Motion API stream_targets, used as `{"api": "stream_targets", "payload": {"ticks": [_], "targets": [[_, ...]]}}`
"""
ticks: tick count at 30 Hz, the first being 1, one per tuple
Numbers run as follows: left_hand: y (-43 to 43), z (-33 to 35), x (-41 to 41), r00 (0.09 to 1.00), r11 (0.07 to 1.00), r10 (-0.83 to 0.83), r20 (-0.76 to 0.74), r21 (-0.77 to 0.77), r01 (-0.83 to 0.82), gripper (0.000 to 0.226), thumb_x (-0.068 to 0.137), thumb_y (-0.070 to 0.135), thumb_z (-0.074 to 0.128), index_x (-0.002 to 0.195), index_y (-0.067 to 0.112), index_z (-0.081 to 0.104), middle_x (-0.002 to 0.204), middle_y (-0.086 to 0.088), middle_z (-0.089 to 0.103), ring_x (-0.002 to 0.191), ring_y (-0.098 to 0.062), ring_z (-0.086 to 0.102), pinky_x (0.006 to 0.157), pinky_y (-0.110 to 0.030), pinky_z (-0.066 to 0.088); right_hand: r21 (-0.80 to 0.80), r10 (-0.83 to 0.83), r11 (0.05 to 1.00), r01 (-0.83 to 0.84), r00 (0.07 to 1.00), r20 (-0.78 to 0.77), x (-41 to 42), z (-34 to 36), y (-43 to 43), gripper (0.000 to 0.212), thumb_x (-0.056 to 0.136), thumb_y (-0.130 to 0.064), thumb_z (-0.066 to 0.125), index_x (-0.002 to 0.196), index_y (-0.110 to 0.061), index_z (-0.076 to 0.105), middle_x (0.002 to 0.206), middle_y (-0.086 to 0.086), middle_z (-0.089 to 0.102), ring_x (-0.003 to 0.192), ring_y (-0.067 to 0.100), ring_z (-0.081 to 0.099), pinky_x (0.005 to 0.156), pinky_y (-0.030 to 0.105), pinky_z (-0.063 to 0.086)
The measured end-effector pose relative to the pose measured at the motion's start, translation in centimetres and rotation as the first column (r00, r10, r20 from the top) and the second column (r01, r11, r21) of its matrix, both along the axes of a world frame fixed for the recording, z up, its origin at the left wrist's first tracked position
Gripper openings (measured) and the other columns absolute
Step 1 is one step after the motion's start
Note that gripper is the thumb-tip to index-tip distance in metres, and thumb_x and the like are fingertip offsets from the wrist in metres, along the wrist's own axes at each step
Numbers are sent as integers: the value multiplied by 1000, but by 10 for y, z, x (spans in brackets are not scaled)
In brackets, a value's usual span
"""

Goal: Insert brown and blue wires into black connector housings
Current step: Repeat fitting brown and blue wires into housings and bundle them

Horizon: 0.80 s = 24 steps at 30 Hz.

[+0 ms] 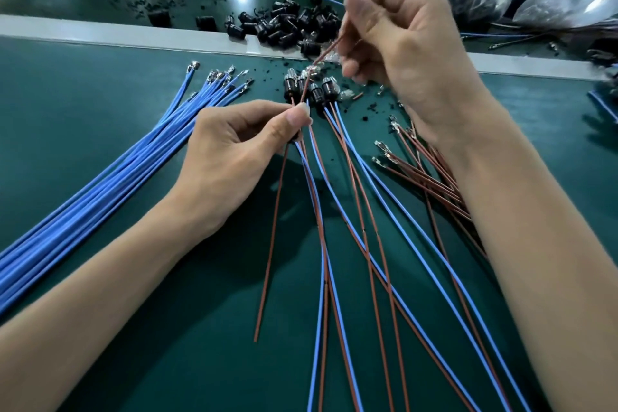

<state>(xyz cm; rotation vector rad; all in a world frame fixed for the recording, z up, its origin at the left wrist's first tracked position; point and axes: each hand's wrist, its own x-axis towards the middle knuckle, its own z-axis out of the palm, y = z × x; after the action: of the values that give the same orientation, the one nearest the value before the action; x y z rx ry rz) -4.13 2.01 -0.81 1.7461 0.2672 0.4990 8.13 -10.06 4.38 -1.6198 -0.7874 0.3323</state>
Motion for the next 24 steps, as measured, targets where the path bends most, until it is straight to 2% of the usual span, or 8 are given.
{"api": "stream_targets", "payload": {"ticks": [2, 4, 8, 10, 15, 17, 21, 24], "targets": [[0, 0, 0, 1000, 1000, -8, -1, 10, 8, 23, 77, 38, 61, 85, 18, 71, 59, 19, 62, 57, 8, 51, 59, -8, 39, 9, -12, 1000, 12, 1000, -9, 2, 1, -1, 23, 99, -20, 49, 77, -14, 51, 68, -2, 63, 56, 10, 61, 54, 21, 47], [0, -1, 0, 1000, 999, -21, -3, 28, 21, 23, 77, 37, 62, 86, 18, 71, 61, 16, 62, 59, 7, 51, 61, -9, 39, -49, 35, 998, -35, 999, -5, 2, 0, -1, 22, 99, -18, 48, 78, -13, 51, 72, 1, 64, 58, 12, 64, 54, 22, 49], [0, -1, 0, 999, 997, -45, -17, 66, 46, 23, 78, 36, 63, 90, 18, 71, 70, 0, 60, 63, -1, 48, 62, -18, 38, -106, 119, 987, -119, 993, -11, -1, -2, 3, 20, 99, -14, 47, 79, -11, 50, 73, 2, 65, 59, 13, 66, 54, 20, 49], [0, -1, 0, 999, 997, -46, -20, 67, 47, 25, 77, 36, 63, 91, 17, 72, 70, -1, 58, 64, -4, 47, 60, -19, 36, -115, 135, 984, -134, 991, -4, -1, -3, 3, 20, 99, -14, 48, 80, -10, 51, 71, 0, 66, 58, 11, 65, 55, 19, 49], [1, -2, 0, 999, 997, -44, -14, 68, 45, 27, 79, 35, 63, 92, 13, 72, 74, -14, 60, 66, -6, 47, 62, -23, 36, -101, 151, 984, -150, 988, 9, 2, -2, -2, 7, 90, -14, 63, 84, -12, 59, 70, -2, 68, 61, 9, 64, 60, 20, 50], [1, -1, 0, 999, 997, -44, -12, 69, 45, 28, 79, 35, 63, 93, 13, 72, 74, -12, 60, 65, -5, 47, 62, -24, 36, -129, 177, 977, -172, 984, 26, 1, -3, -2, 5, 86, -13, 68, 86, -13, 63, 72, -3, 67, 63, 7, 64, 61, 18, 49], [1, -1, -1, 999, 995, -42, -19, 94, 44, 29, 79, 37, 62, 93, 13, 72, 79, -22, 60, 67, -13, 47, 62, -36, 35, -182, 200, 965, -190, 979, 40, 2, -3, -3, 4, 83, -11, 70, 84, -10, 66, 71, -3, 67, 63, 5, 63, 62, 15, 49], [1, -1, -1, 999, 994, -47, -14, 95, 48, 29, 79, 37, 62, 94, 13, 73, 77, -21, 59, 66, -10, 46, 61, -28, 35, -221, 208, 957, -190, 976, 60, 3, -3, -4, 7, 84, -11, 69, 87, -5, 67, 76, 0, 68, 65, 5, 64, 64, 14, 50]]}}
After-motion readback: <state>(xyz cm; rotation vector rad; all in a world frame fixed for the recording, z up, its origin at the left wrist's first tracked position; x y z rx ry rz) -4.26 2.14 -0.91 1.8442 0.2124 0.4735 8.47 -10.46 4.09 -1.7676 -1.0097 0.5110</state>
